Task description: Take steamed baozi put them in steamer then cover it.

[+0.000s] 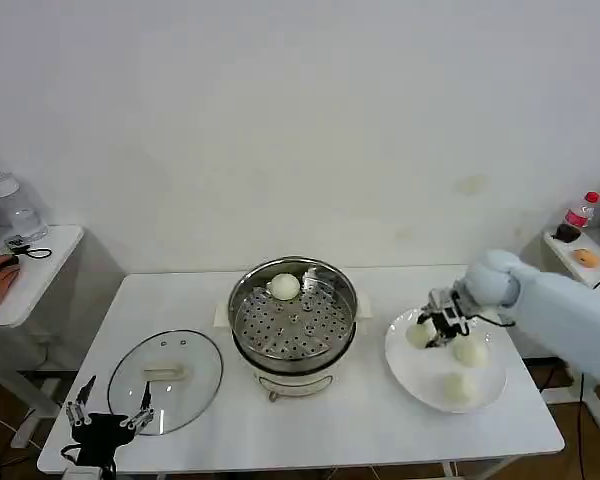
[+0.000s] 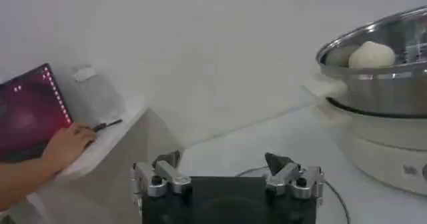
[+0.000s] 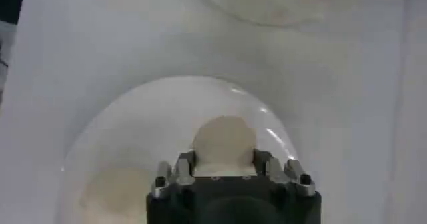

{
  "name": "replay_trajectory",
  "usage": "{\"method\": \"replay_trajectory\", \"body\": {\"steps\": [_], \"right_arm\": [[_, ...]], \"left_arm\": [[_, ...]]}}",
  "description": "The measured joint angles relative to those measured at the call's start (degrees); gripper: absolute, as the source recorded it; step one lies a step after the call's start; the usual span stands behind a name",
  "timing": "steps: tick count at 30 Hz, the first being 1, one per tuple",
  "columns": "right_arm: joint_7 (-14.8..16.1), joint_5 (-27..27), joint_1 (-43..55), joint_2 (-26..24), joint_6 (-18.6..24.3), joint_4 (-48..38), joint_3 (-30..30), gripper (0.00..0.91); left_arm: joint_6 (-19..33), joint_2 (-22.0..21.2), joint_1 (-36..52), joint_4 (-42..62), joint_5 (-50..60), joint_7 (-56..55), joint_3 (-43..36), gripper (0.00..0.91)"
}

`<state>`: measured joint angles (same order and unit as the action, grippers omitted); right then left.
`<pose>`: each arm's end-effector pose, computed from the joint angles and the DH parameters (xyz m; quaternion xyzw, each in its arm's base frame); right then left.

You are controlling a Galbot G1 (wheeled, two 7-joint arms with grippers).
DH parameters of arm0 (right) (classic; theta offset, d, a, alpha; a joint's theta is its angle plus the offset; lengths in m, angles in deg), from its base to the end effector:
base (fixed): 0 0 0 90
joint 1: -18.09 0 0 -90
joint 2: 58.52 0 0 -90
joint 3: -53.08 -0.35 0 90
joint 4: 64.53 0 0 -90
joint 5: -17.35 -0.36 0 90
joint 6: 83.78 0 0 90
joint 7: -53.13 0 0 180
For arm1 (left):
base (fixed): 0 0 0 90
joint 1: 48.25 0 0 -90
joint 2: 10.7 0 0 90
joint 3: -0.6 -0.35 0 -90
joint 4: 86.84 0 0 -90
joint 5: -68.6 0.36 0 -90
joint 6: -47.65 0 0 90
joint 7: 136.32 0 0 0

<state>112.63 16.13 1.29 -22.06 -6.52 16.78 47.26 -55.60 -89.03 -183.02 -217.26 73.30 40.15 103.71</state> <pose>0.5131 -0.1149 -0.1172 0.5050 -0.5573 0.5793 0.3145 0.1180 0.0845 -0.2601 0.0661 -0.9698 -0.1929 0.1336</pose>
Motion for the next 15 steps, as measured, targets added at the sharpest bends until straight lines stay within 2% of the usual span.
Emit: {"method": "replay_trajectory", "body": {"steps": [8,15], "right_arm": [[-0.71,-6.69,12.20,3.62,-2.78,3.16,4.91,0.605],[-2.34,-13.25,17.91,11.16,-6.25,3.43,8.92,0.615]], "left_arm": [[-0.14,0.63,1.00,0.13,-0.51,0.07,0.32,0.907],[-0.43,0.91,2.15,0.64,-1.02,0.08,1.32,0.907]]}}
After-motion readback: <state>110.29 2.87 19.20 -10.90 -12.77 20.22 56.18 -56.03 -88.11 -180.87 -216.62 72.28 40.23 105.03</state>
